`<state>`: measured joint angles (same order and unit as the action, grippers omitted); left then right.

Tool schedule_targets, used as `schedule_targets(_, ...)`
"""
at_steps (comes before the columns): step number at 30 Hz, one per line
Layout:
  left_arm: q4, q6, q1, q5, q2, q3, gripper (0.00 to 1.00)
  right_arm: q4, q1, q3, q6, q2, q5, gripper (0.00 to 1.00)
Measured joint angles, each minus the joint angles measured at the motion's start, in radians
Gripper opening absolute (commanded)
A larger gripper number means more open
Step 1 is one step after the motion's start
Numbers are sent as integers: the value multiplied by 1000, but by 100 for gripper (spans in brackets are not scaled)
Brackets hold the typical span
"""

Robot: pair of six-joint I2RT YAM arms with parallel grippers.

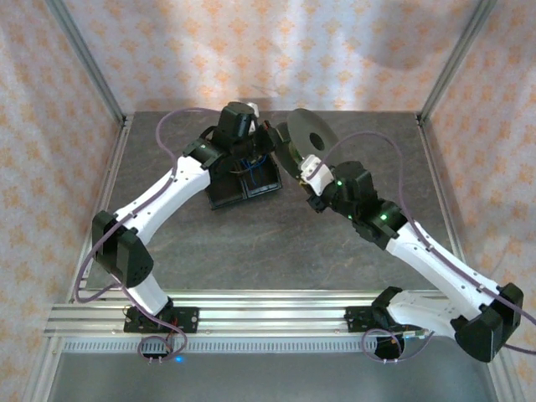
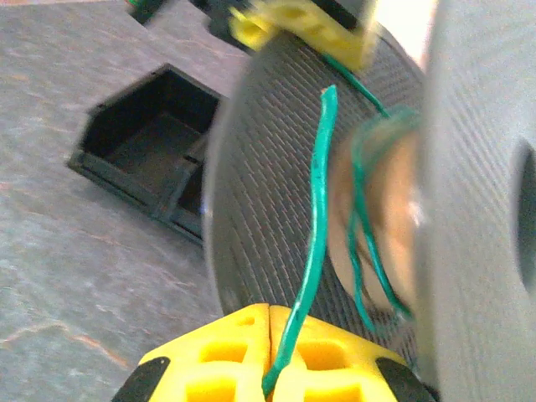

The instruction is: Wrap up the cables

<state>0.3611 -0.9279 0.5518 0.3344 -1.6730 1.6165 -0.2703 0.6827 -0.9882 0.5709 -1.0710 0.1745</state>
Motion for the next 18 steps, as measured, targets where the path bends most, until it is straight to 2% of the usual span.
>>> schedule_targets(6, 93, 102, 59, -74, -38, 74, 0, -16, 13, -26, -180, -66, -1, 0)
schedule_targets(18, 174, 253, 132, -192, -86, 185, 0, -23, 37, -41, -596, -113, -113, 0)
